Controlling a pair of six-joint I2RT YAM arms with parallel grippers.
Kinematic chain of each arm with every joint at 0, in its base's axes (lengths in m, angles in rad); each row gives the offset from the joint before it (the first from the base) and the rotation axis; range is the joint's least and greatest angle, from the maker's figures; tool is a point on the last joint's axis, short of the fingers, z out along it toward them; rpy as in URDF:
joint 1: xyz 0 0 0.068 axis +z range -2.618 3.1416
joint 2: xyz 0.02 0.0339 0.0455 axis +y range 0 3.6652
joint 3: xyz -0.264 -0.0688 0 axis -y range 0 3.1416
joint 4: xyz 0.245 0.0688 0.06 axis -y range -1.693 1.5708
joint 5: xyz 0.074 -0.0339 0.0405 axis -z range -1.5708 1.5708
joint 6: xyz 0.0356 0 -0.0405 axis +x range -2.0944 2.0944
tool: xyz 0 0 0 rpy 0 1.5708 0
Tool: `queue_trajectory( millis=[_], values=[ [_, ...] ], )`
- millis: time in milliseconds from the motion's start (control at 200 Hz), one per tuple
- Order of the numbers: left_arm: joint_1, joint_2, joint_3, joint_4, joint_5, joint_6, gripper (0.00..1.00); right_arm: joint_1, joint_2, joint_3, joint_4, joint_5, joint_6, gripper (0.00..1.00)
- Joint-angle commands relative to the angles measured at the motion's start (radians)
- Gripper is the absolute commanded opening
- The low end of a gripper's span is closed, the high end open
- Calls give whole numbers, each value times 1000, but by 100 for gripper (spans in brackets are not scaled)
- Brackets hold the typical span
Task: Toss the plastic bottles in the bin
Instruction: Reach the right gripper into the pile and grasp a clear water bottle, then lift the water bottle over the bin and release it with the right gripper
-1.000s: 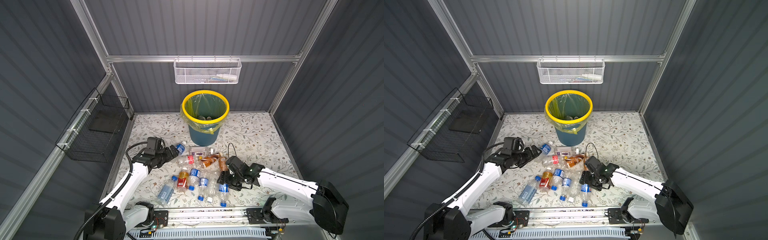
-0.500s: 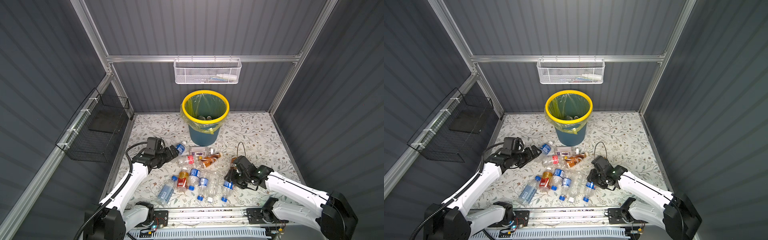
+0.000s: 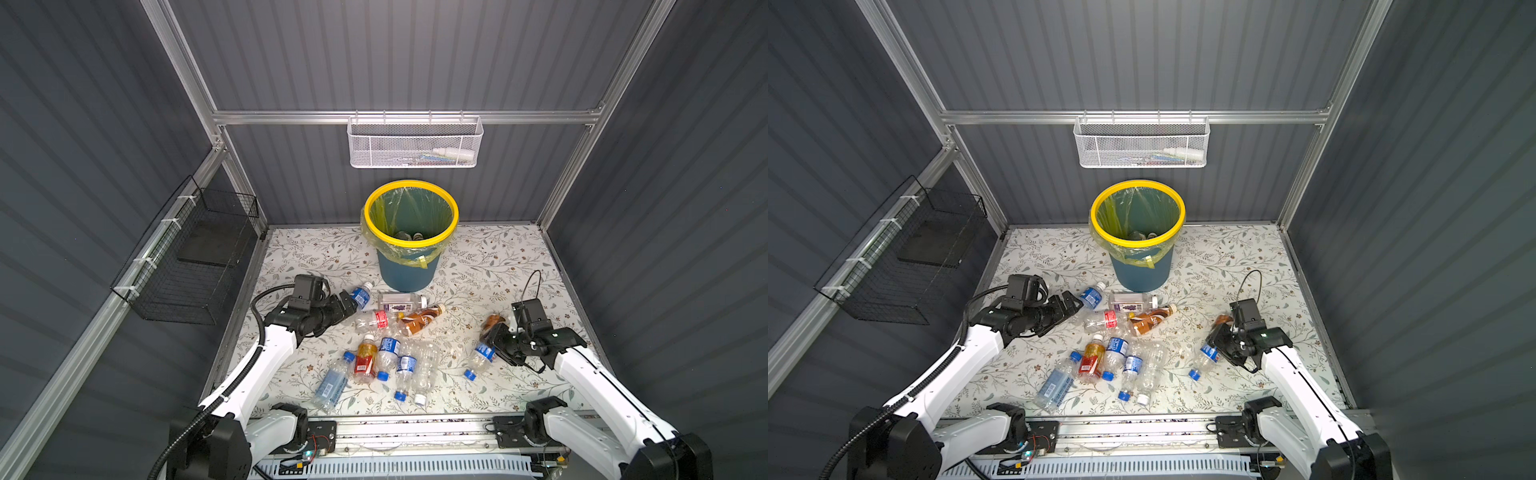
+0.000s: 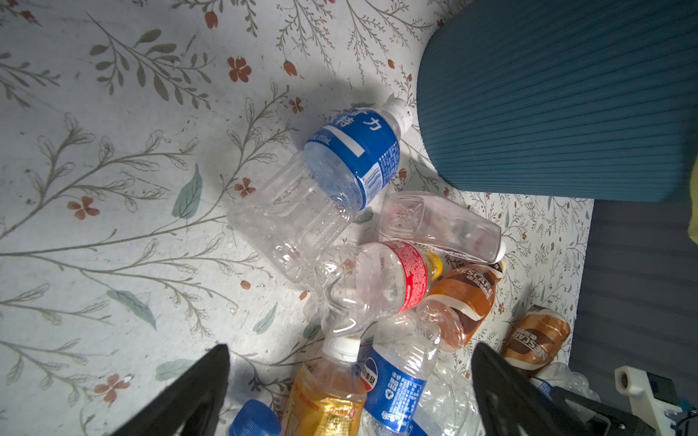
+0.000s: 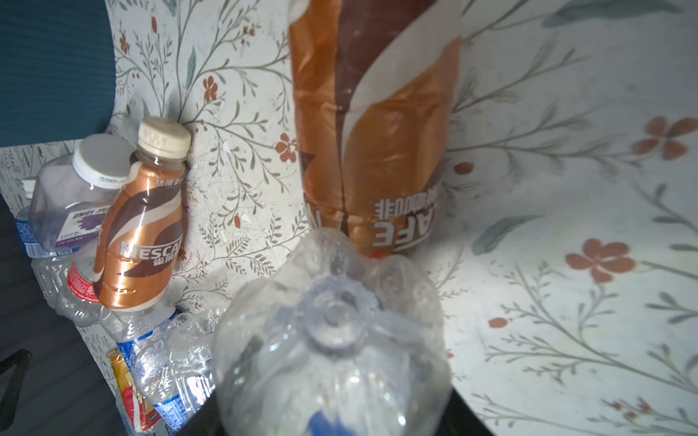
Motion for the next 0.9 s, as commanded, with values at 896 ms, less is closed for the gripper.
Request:
queue_trajectory(
  millis=[896],
  values=[
    [6, 26, 38, -31, -9, 19, 100, -160, 40, 381, -82, -266, -81, 52]
  ],
)
